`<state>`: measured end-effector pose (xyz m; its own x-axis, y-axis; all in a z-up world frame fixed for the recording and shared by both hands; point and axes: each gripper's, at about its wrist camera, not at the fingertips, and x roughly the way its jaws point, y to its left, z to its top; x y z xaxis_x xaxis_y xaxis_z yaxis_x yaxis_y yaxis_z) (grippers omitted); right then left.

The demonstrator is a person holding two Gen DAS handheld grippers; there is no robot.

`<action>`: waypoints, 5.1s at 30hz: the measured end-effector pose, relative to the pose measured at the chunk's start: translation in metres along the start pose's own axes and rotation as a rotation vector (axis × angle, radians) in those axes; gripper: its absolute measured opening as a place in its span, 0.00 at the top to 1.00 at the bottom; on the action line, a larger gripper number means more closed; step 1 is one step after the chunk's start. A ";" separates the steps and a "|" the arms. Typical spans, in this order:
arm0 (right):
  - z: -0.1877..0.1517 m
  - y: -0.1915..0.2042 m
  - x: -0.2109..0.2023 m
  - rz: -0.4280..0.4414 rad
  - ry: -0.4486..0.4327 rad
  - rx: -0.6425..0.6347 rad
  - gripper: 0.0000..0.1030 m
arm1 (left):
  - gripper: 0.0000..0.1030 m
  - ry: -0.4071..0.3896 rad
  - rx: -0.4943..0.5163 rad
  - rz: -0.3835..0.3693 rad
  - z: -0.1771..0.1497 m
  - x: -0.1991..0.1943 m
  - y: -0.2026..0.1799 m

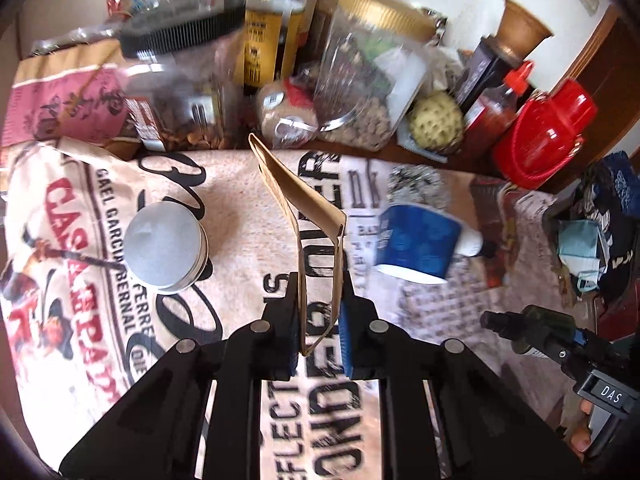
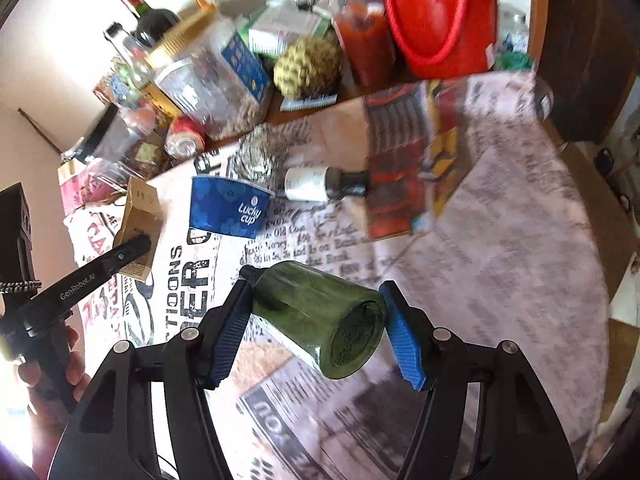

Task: Collect trash
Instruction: 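Grasp the tan cardboard piece with the left tool while the right tool grasps the dark green glass bottle, then lift and carry the cardboard and green bottle with both tools over the bucket, then open both tools to drop the cardboard and green bottle into the bucket, then move both tools back to the table items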

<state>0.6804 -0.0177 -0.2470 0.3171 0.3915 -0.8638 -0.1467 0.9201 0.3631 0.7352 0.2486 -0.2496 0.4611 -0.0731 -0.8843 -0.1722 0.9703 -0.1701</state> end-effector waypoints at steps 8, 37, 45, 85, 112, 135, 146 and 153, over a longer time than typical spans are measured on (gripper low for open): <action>-0.003 -0.009 -0.081 0.006 -0.146 -0.101 0.40 | 0.85 -0.142 0.006 0.038 -0.015 -0.079 -0.049; -0.120 -0.011 -0.253 0.134 -0.382 -0.346 0.41 | 0.85 -0.433 -0.049 0.044 -0.209 -0.293 -0.147; -0.194 0.009 -0.284 0.086 -0.452 -0.299 0.49 | 0.85 -0.444 0.047 -0.015 -0.271 -0.333 -0.131; -0.400 -0.083 -0.070 -0.091 0.013 -0.143 0.59 | 0.85 0.143 0.074 -0.096 -0.507 -0.095 -0.089; -0.427 -0.148 0.149 -0.087 0.238 -0.167 0.46 | 0.85 0.349 -0.003 -0.088 -0.584 0.176 -0.059; -0.374 -0.123 0.040 -0.103 0.144 -0.182 0.46 | 0.63 0.333 0.038 -0.033 -0.514 0.080 -0.094; -0.338 -0.052 -0.111 -0.085 -0.022 -0.234 0.46 | 0.63 0.111 0.049 -0.023 -0.447 -0.110 -0.106; -0.330 -0.004 -0.209 -0.063 -0.173 -0.258 0.46 | 0.63 -0.047 0.092 -0.037 -0.424 -0.224 -0.110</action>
<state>0.3056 -0.1066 -0.1835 0.4844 0.3504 -0.8016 -0.3478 0.9179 0.1911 0.2822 0.0602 -0.2173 0.5060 -0.1007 -0.8566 -0.0749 0.9843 -0.1599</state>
